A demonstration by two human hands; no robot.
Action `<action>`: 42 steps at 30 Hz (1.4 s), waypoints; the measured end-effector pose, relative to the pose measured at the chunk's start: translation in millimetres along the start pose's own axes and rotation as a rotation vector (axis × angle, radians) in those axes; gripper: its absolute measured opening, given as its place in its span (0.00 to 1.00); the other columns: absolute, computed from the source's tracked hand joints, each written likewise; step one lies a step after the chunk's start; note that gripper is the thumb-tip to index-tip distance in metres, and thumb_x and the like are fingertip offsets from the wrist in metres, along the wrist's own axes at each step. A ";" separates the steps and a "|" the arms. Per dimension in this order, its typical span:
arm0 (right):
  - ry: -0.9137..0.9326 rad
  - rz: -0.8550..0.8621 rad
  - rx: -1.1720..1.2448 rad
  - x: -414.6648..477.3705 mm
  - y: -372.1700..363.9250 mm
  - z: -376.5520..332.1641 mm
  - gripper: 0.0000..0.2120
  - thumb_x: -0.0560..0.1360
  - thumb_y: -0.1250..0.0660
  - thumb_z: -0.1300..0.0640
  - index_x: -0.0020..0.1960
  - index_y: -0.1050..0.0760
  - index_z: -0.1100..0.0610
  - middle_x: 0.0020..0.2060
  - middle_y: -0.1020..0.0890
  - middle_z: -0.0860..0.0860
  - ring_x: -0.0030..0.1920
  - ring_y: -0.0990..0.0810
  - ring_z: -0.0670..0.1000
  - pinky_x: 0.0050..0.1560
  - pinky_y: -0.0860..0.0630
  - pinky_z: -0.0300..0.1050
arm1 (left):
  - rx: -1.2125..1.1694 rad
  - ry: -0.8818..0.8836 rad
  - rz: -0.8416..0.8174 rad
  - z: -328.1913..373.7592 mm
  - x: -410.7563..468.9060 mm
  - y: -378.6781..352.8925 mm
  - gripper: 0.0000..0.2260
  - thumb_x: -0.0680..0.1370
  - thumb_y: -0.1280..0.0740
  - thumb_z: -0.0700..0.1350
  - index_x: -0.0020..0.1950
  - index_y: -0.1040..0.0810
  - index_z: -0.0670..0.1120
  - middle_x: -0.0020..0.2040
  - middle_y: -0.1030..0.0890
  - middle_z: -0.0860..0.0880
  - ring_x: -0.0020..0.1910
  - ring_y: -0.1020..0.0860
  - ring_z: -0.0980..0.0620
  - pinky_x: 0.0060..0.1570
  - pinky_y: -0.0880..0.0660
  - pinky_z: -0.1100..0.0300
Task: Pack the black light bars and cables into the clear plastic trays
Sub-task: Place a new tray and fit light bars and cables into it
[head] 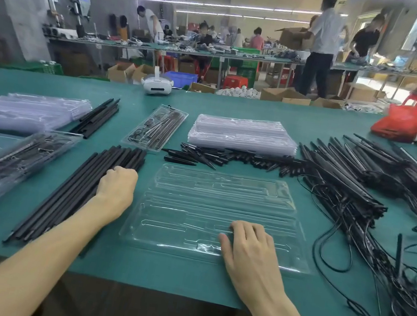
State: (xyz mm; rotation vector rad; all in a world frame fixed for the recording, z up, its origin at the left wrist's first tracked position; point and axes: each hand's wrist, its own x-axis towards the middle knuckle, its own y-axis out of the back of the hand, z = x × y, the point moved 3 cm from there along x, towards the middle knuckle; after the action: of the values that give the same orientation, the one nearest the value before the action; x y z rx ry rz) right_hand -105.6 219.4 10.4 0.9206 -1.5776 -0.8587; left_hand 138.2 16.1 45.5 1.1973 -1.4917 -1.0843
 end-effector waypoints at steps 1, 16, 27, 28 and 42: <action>-0.002 0.003 -0.001 0.0 0.1 0.1 0.17 0.83 0.47 0.45 0.55 0.24 0.53 0.49 0.21 0.47 0.52 0.23 0.52 0.55 0.26 0.48 | -0.013 0.002 0.009 -0.5 0.0 0.6 0.04 0.79 0.36 0.34 0.49 0.28 0.42 0.56 0.22 0.39 0.51 0.24 0.41 0.42 0.29 0.54; 0.018 0.071 -0.014 -0.8 -4.0 0.2 0.11 0.82 0.39 0.50 0.54 0.23 0.55 0.49 0.20 0.49 0.51 0.22 0.54 0.53 0.23 0.50 | -0.216 -0.039 0.042 3.3 1.9 39.6 0.06 0.77 0.33 0.39 0.43 0.28 0.40 0.46 0.20 0.38 0.42 0.24 0.38 0.42 0.27 0.51; 0.008 0.074 0.027 1.0 -5.3 1.3 0.18 0.80 0.36 0.50 0.64 0.24 0.60 0.52 0.18 0.51 0.52 0.20 0.54 0.53 0.21 0.51 | -0.667 -0.335 0.136 81.2 -6.5 90.7 0.06 0.78 0.32 0.41 0.52 0.17 0.44 0.39 0.17 0.46 0.41 0.19 0.44 0.47 0.21 0.52; 0.006 0.064 0.037 1.0 -4.3 1.2 0.20 0.80 0.36 0.50 0.67 0.25 0.61 0.53 0.18 0.51 0.53 0.20 0.54 0.53 0.21 0.51 | -0.701 -0.360 0.139 88.2 -7.7 90.7 0.09 0.78 0.33 0.40 0.57 0.17 0.45 0.39 0.18 0.48 0.40 0.19 0.47 0.47 0.22 0.53; 0.131 0.234 0.307 -1.0 12.7 -2.7 0.38 0.79 0.35 0.43 0.81 0.46 0.57 0.51 0.19 0.47 0.53 0.21 0.51 0.60 0.25 0.49 | -1.340 -0.185 -0.163 127.5 -29.3 69.7 0.07 0.80 0.36 0.32 0.47 0.18 0.37 0.39 0.20 0.45 0.29 0.19 0.58 0.37 0.18 0.64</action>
State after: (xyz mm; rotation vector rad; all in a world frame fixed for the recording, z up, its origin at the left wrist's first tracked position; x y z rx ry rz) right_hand -104.4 225.7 21.8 0.9614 -1.6892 -0.3904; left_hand 4.3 66.5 84.0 0.2432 -0.4697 -1.8587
